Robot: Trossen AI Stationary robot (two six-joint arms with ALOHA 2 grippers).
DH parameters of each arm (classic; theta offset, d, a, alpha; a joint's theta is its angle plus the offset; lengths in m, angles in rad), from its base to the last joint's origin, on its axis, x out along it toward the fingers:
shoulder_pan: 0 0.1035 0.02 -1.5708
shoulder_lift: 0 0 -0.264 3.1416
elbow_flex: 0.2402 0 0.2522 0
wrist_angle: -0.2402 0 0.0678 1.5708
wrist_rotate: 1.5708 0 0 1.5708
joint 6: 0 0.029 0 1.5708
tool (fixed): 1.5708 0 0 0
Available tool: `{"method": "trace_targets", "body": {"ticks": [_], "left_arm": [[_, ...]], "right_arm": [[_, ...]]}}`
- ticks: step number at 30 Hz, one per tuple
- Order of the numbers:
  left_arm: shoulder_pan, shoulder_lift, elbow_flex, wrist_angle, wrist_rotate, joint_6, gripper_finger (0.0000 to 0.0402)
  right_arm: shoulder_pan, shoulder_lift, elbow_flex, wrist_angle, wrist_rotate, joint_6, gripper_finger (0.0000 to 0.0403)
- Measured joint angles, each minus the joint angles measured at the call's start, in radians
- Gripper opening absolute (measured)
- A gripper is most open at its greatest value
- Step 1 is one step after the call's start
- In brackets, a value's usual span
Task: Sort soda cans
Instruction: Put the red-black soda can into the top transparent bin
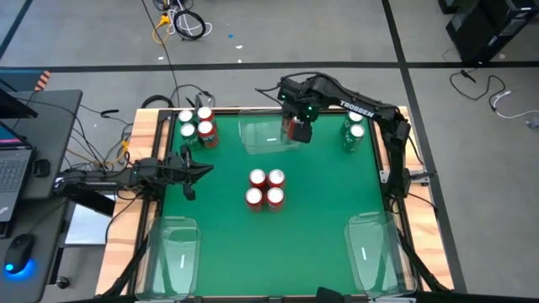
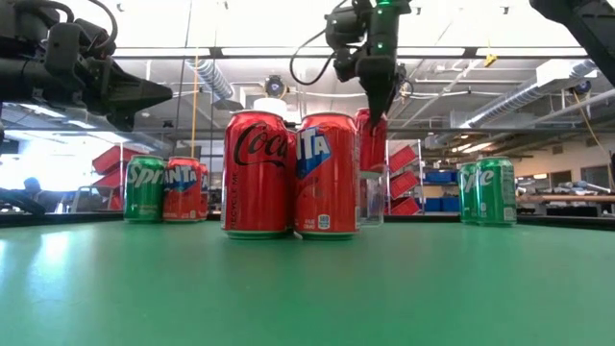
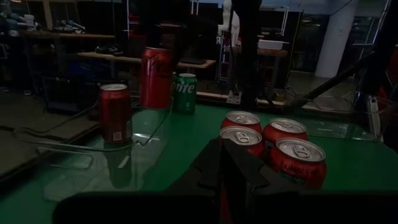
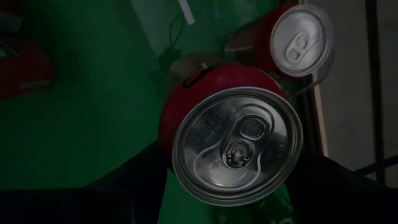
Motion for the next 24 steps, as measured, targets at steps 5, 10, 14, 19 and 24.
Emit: {"method": "trace_targets", "body": {"ticks": [5, 10, 14, 19, 24], "left_arm": [[0.000, 0.000, 0.000, 0.000, 0.000, 0.000, 0.0019], [0.000, 0.000, 0.000, 0.000, 0.000, 0.000, 0.0019], [0.000, 0.000, 0.000, 0.000, 0.000, 0.000, 0.0019], [0.000, 0.000, 0.000, -0.001, 0.000, -0.002, 0.0019], [0.000, 0.000, 0.000, 0.000, 0.000, -0.006, 0.0019]], "right_arm": [[0.000, 0.000, 0.000, 0.003, -0.008, 0.018, 0.0261], [0.000, 0.000, 0.000, 0.013, -0.009, 0.042, 0.0261], [0.000, 0.000, -0.001, 0.022, -0.009, 0.067, 0.0261], [0.000, 0.000, -0.041, 0.043, -0.009, 0.100, 0.0261], [0.000, 0.000, -0.083, 0.054, -0.010, 0.259, 0.0261]]}}
